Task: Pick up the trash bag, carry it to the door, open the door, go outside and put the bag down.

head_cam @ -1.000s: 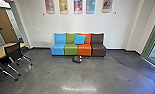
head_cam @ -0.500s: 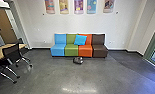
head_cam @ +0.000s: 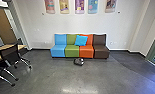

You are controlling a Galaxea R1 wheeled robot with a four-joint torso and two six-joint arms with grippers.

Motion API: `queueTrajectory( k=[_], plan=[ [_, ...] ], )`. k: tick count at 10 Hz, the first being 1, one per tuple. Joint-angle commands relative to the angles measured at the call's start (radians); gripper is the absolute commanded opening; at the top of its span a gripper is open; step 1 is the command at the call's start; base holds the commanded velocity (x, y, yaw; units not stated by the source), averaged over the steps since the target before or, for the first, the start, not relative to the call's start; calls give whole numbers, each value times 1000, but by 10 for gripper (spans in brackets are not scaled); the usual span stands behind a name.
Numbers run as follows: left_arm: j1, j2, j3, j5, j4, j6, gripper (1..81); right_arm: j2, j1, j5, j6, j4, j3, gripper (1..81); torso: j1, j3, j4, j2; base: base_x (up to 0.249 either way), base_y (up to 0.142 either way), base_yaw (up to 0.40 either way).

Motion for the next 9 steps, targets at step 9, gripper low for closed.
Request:
queueTrajectory(
  k=[9],
  plan=[
    [-30, -10, 7, 43, 4, -2, 811, -3, 34, -61, -5, 1, 10, 811, 0, 0, 0, 0, 154, 34, 0]
  ],
)
